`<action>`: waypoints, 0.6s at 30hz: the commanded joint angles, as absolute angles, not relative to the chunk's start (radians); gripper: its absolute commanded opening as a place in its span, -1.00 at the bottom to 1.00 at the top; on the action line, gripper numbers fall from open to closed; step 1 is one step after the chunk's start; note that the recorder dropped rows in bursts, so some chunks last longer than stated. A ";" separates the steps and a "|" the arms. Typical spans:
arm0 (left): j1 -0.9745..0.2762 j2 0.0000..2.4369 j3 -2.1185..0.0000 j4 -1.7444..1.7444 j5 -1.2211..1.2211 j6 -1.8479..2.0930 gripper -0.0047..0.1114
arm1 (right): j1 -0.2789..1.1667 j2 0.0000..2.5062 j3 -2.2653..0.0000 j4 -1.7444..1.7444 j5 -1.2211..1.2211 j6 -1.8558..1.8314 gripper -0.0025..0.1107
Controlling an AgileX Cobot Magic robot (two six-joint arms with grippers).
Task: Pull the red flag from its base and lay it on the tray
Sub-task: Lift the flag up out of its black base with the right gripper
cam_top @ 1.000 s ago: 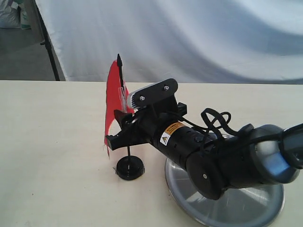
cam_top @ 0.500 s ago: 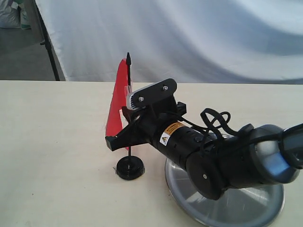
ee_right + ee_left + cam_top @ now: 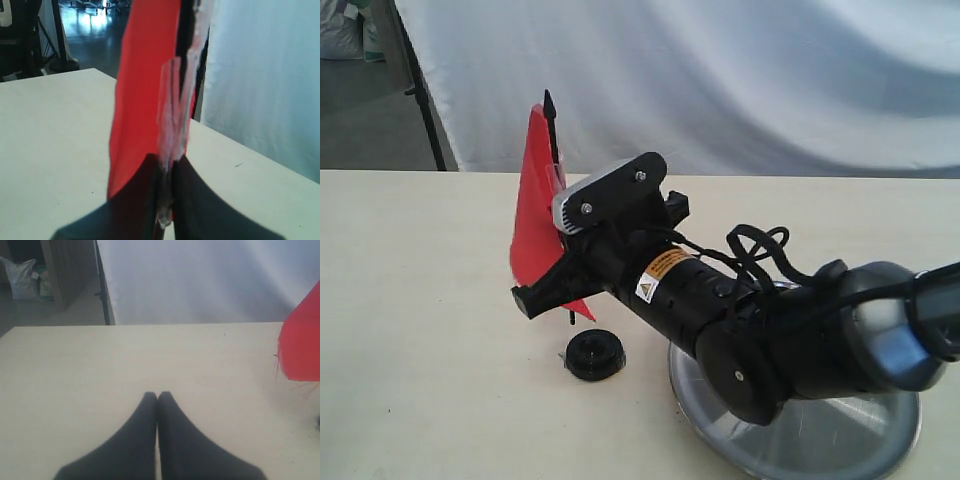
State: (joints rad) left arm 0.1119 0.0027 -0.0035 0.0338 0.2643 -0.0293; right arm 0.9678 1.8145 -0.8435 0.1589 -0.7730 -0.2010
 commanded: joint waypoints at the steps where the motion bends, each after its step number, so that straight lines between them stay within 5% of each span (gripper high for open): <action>1: 0.106 0.000 0.000 0.028 0.259 -0.031 -0.92 | 0.969 1.750 -0.849 0.159 -0.781 -0.245 -0.96; 11: 0.106 0.000 0.000 0.028 0.259 -0.031 -0.92 | 0.969 1.444 -0.849 0.517 -0.452 -0.641 -0.96; 18: 0.106 0.000 0.000 0.028 0.259 -0.031 -0.92 | 0.969 1.332 -0.847 1.326 -0.355 -1.464 -0.96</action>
